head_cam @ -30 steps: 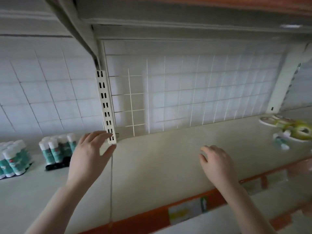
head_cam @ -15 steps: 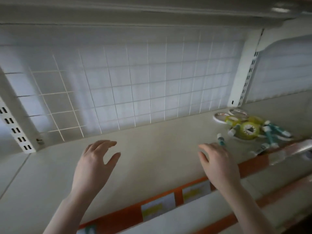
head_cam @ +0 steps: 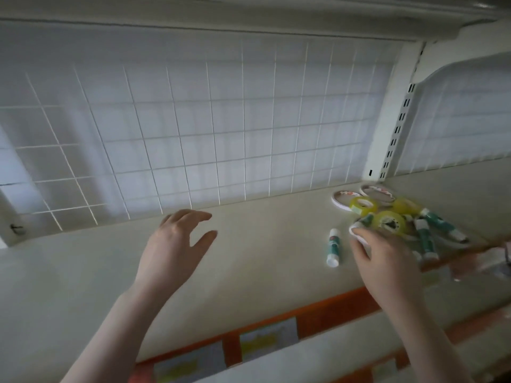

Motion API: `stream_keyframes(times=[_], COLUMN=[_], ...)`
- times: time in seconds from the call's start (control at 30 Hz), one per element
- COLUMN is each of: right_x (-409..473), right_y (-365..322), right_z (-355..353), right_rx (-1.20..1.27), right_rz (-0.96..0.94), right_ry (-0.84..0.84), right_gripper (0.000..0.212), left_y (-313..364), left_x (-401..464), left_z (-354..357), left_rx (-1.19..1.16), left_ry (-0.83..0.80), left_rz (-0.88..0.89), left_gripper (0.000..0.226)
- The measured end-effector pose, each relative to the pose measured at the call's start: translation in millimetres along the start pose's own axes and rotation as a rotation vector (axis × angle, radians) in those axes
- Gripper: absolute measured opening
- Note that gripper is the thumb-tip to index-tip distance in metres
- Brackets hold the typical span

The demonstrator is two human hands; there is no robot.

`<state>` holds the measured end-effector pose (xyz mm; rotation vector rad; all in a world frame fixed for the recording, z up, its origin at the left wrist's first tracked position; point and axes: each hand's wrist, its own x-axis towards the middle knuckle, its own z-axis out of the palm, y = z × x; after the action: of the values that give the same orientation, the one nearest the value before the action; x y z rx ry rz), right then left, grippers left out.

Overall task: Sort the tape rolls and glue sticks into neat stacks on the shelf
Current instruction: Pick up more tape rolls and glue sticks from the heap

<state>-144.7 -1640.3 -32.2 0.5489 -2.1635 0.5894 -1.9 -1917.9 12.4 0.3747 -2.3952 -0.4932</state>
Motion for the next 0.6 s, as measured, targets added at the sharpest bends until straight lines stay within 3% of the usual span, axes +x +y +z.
stream_keyframes(times=[0.23, 0.4, 0.6], right_x=[39.9, 72.4, 87.4], right_y=[95.0, 142.0, 156.7], right_z=[4.4, 9.7, 21.0], right_rx=[0.078, 0.186, 0.248], right_rz=[-0.091, -0.133, -0.19], right_ry=[-0.1, -0.139, -0.249], right_gripper=[0.01, 0.015, 0.016], left_y=[96.9, 155.7, 173.5], left_x=[21.4, 39.2, 41.8], left_z=[78.8, 128.5, 154.8], left_rx=[-0.031, 0.049, 0.126], left_ry=[-0.019, -0.234, -0.398], left_rz=[-0.1, -0.13, -0.231], left_gripper=[0.029, 0.031, 0.033])
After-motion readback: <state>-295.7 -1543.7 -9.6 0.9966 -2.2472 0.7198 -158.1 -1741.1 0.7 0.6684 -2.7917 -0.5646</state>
